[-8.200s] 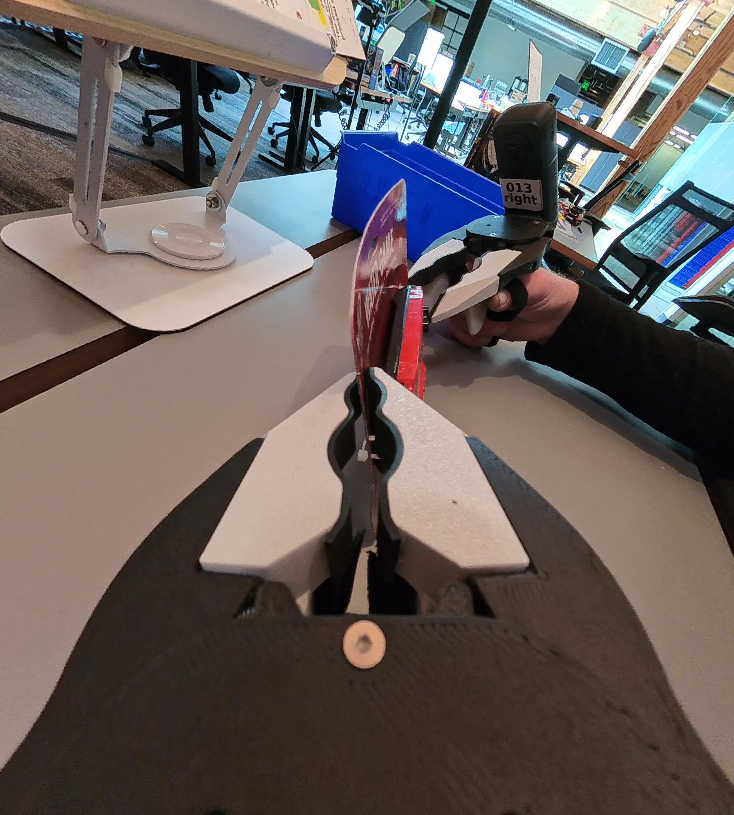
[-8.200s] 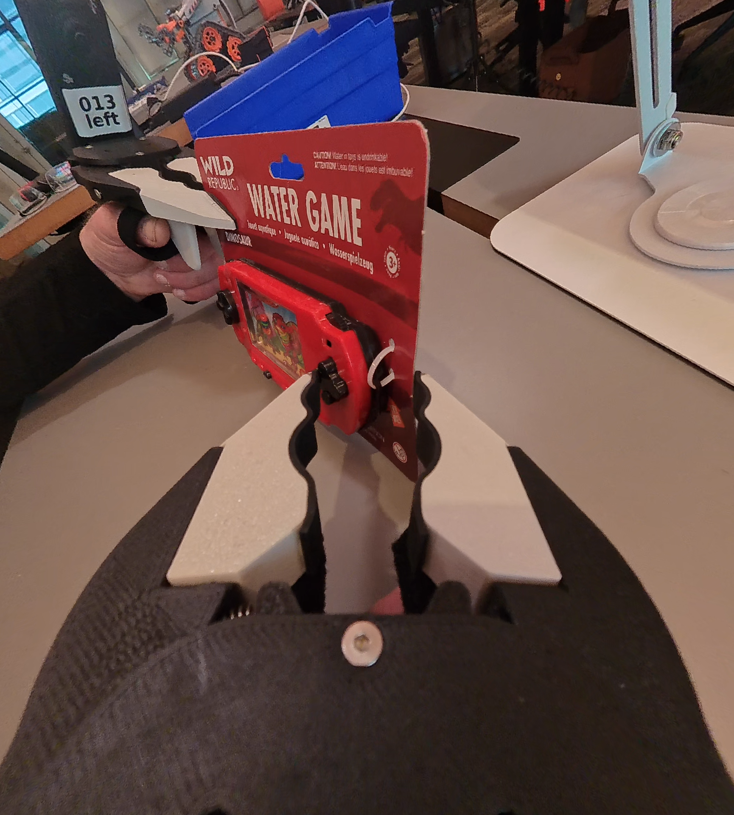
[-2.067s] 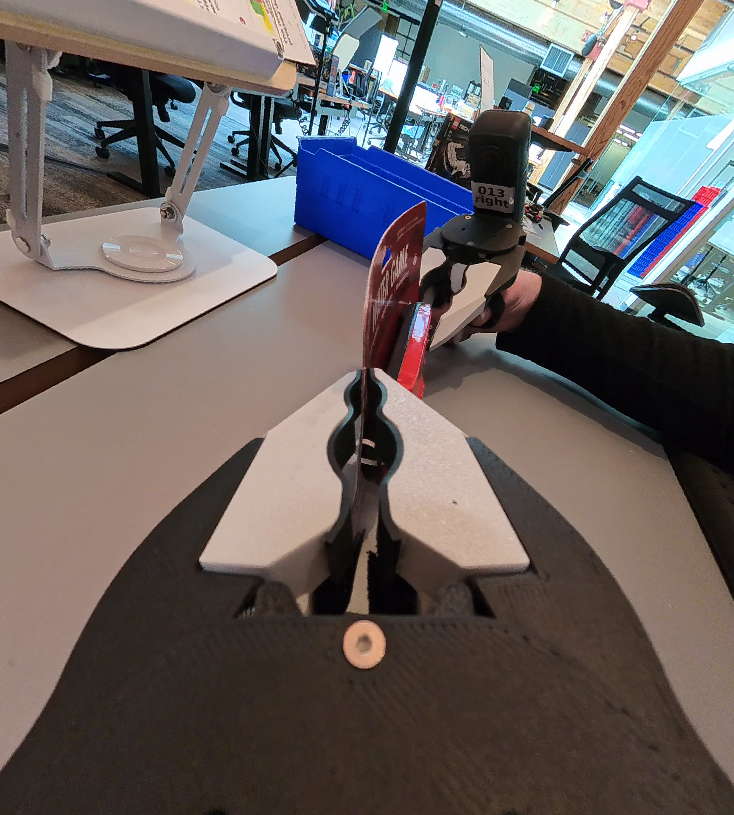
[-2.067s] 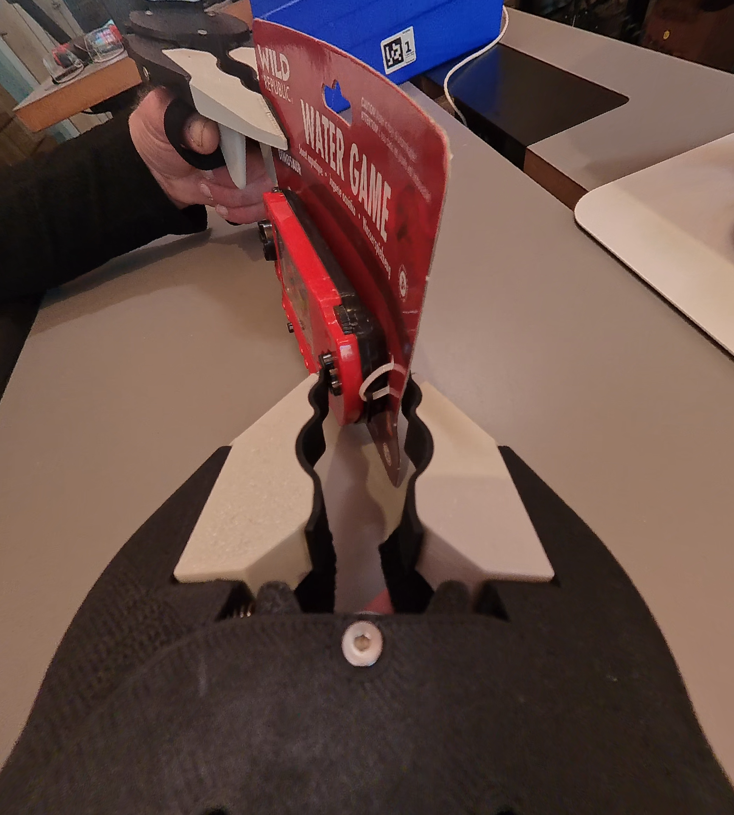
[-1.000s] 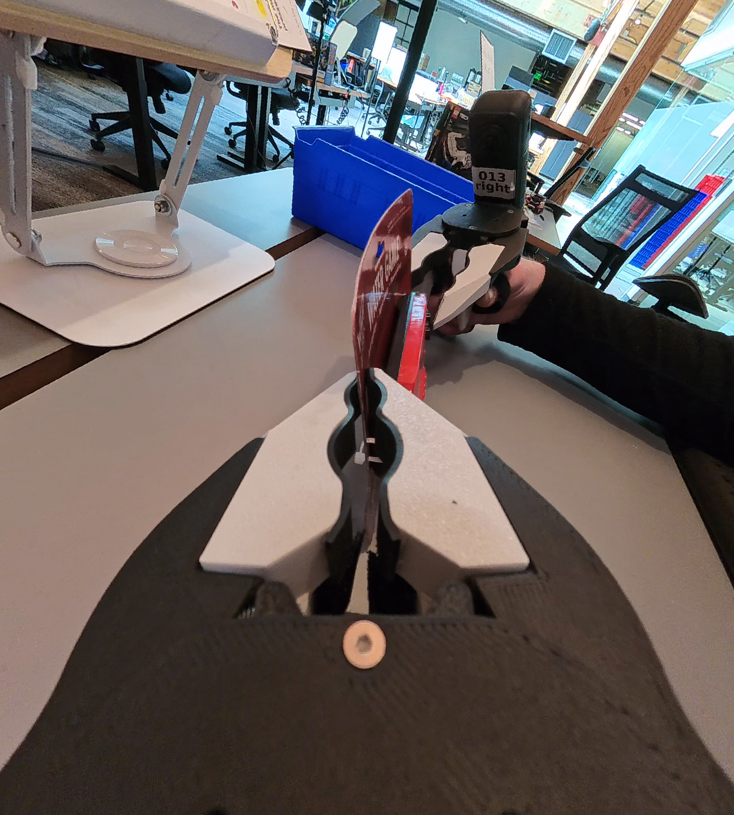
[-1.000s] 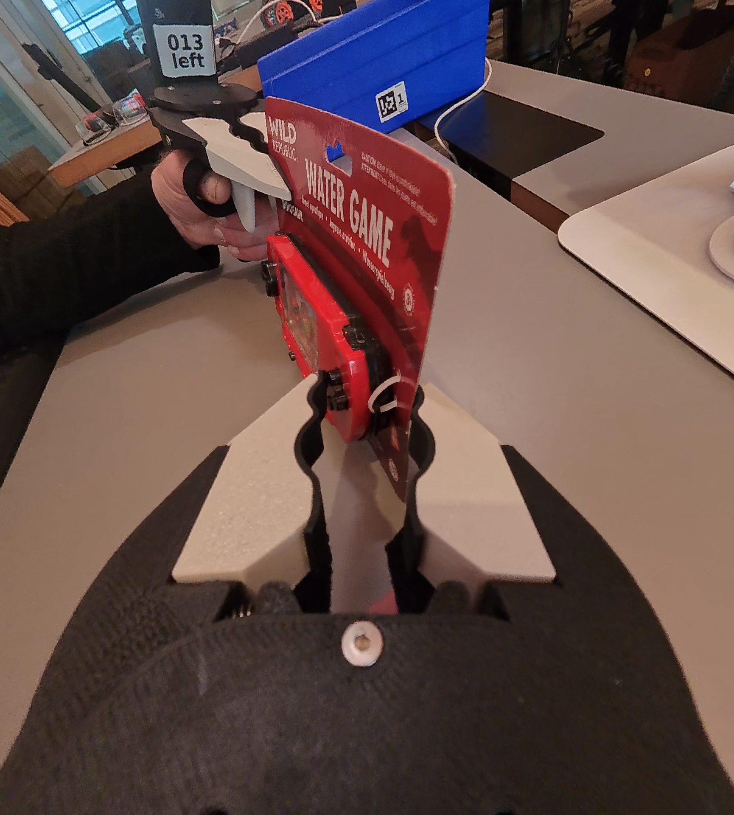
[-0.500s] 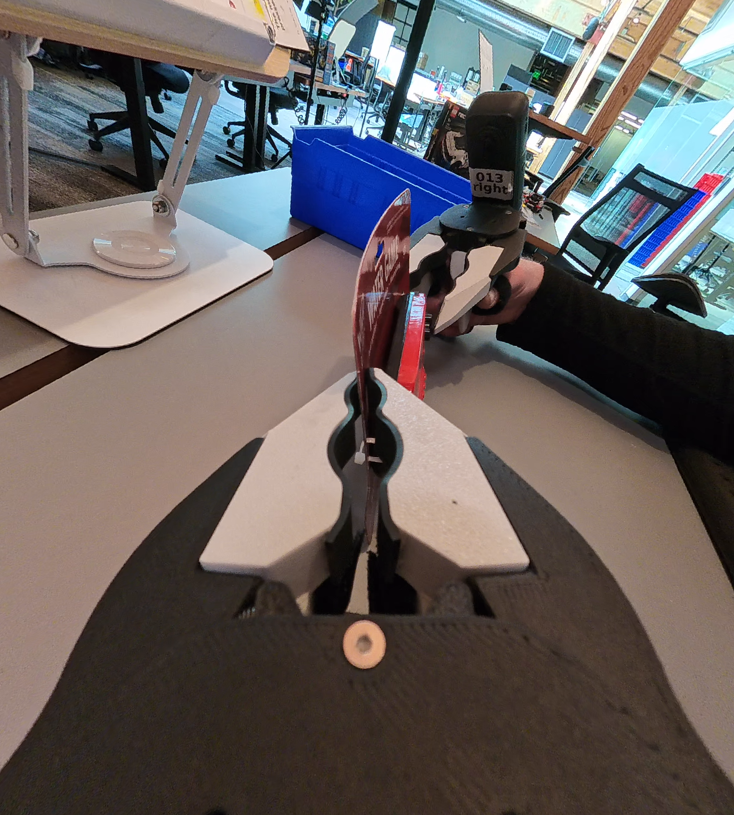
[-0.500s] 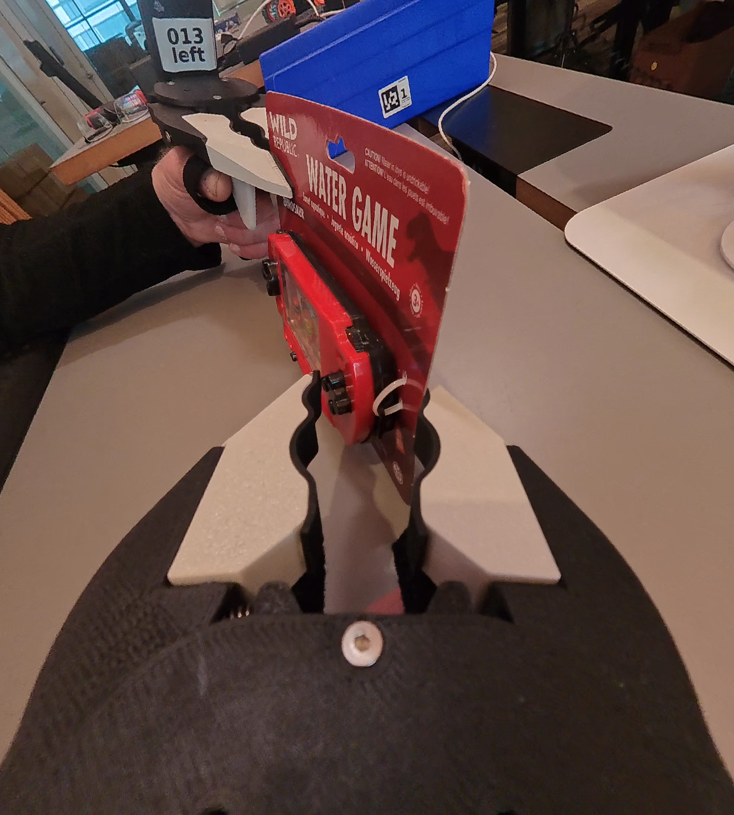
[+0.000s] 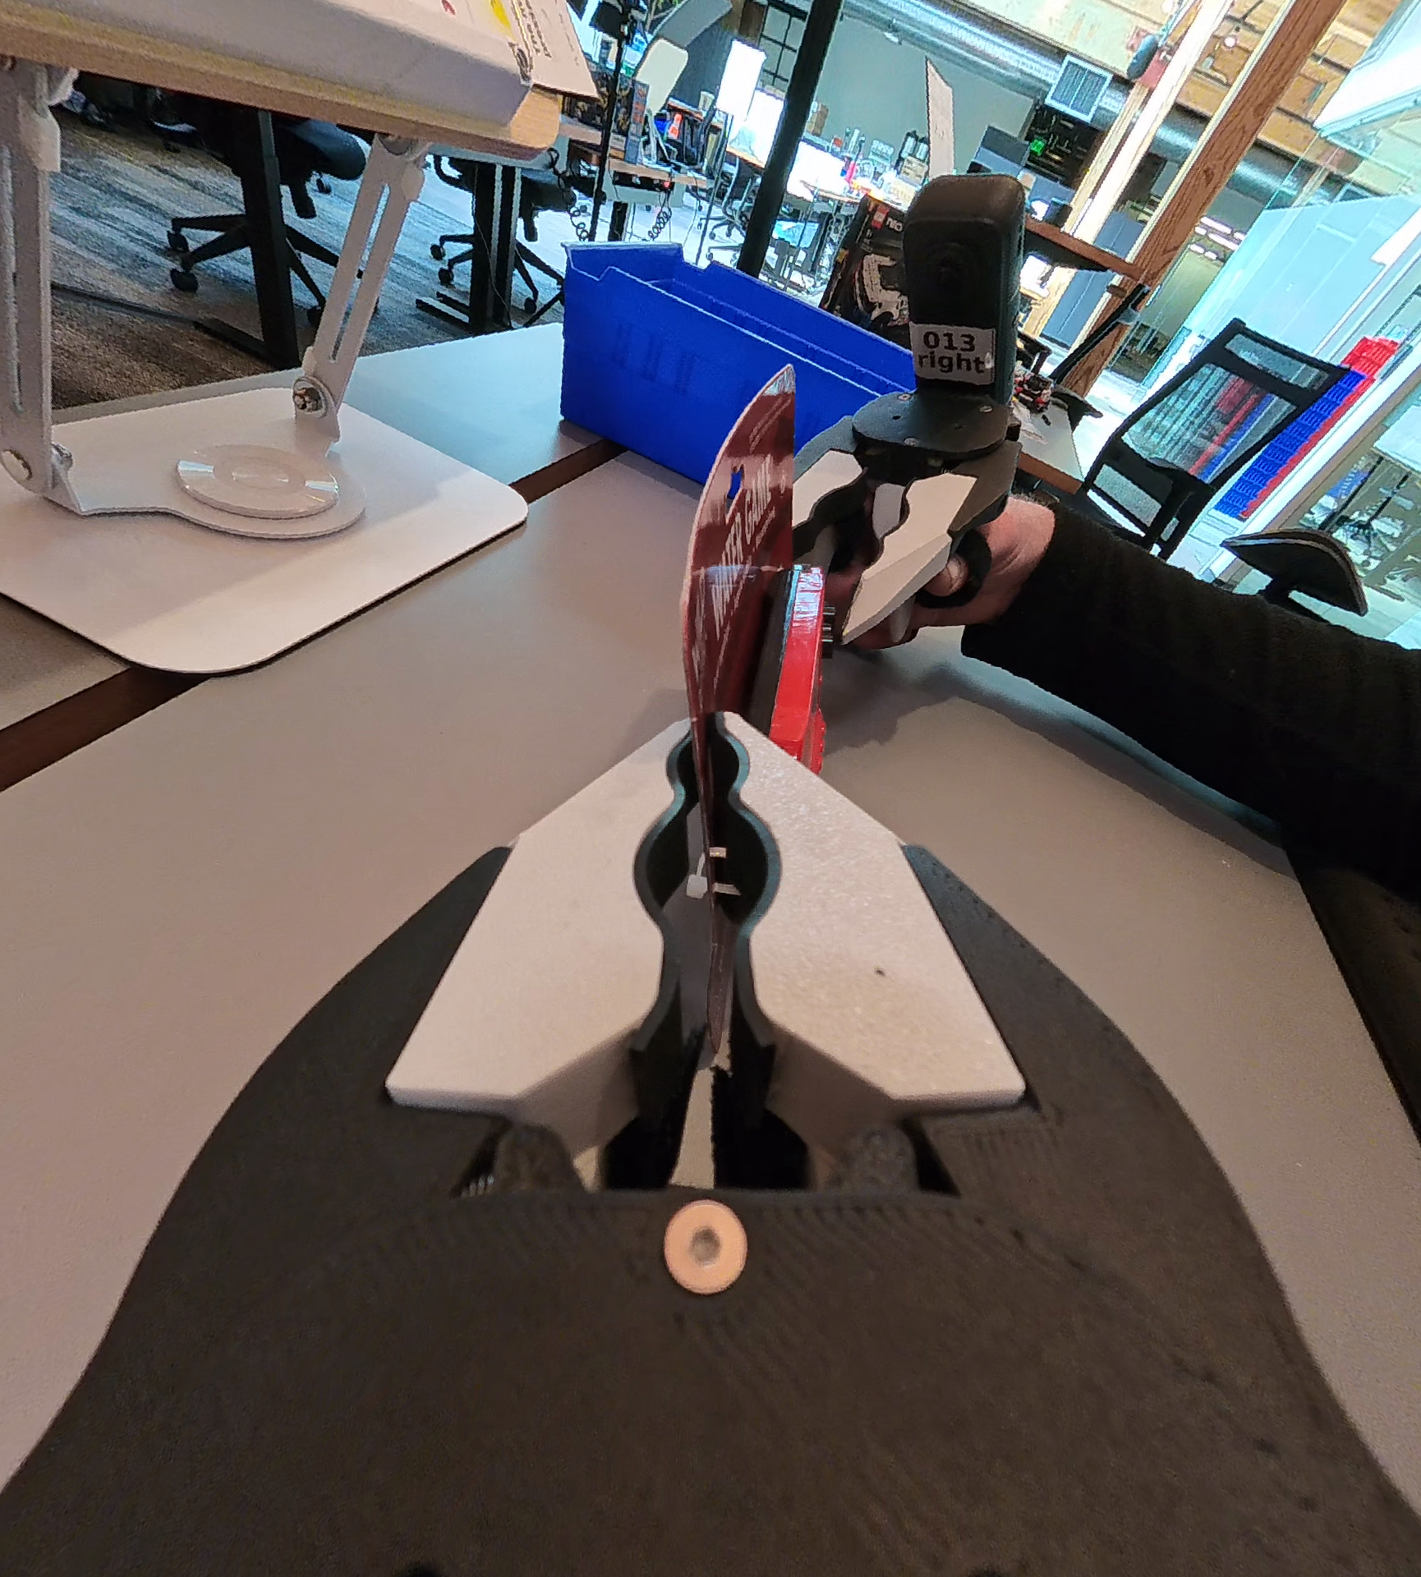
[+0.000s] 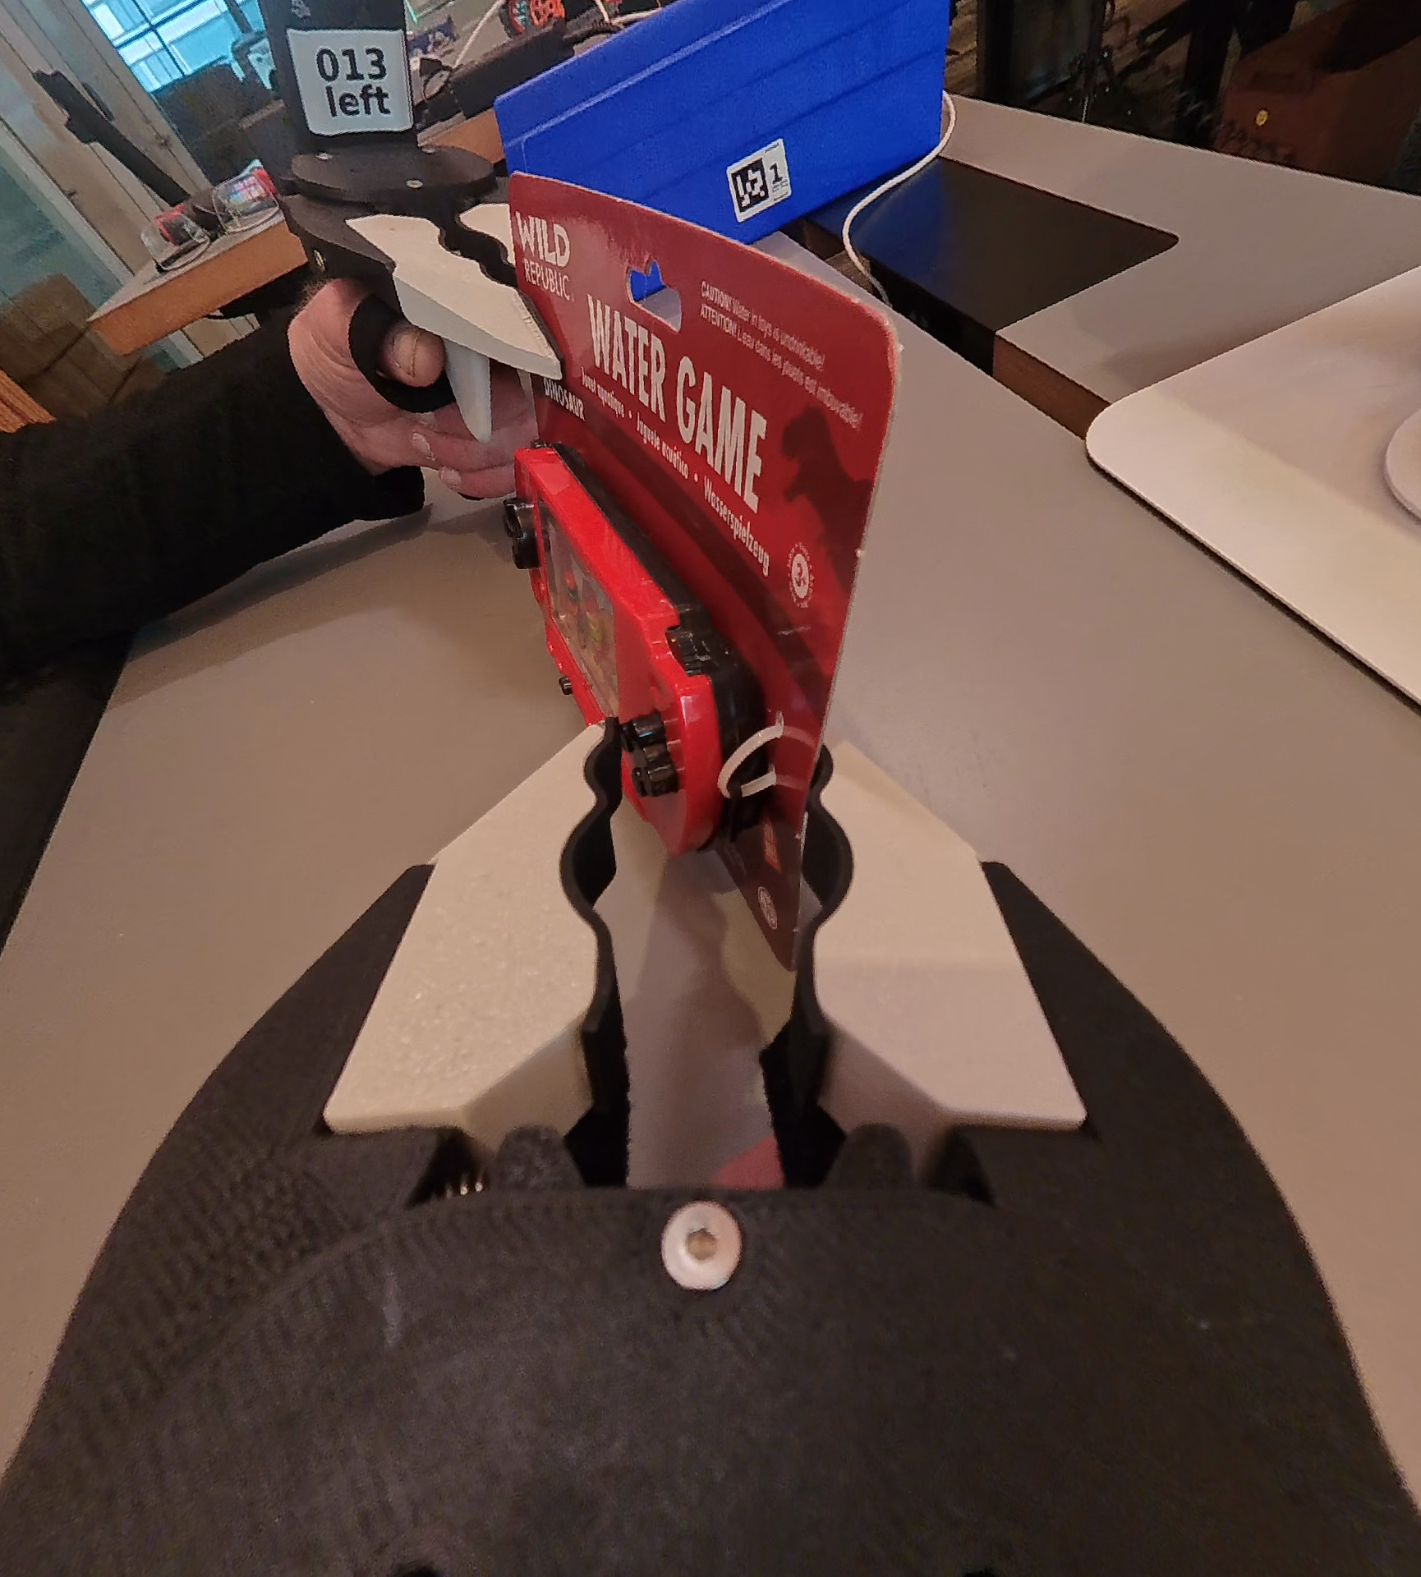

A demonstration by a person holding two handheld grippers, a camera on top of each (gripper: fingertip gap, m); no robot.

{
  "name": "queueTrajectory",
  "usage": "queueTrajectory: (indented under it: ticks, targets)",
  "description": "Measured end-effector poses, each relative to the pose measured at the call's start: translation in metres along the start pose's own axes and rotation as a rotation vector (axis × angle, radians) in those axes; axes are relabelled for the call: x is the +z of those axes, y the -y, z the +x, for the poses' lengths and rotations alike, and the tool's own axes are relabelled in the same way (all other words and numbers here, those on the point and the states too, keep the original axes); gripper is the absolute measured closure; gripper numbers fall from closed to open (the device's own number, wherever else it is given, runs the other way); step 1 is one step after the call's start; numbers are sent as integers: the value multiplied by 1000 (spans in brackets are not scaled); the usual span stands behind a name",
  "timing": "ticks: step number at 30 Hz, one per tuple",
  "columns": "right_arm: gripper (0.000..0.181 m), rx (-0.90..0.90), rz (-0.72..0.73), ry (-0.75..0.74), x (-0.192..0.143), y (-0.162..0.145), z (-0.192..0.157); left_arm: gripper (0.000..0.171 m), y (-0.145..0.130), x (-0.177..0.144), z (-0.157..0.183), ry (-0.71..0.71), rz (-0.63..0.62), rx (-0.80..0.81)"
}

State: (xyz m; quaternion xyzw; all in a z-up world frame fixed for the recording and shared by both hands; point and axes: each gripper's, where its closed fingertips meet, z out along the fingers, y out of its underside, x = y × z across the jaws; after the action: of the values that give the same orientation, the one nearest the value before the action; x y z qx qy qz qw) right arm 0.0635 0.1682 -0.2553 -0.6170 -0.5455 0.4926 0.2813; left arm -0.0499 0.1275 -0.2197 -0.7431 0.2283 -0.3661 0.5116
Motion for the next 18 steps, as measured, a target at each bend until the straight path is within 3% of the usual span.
queueTrajectory:
  ticks: [12, 18]
  targets:
    - [149, -16, -6, 1, -1, 0, -1, 171, 0, 0, 0, -1, 3, -2]
    - [138, -9, -3, 4, 2, 0, -2, 171, 0, 0, 1, -2, 1, 0]
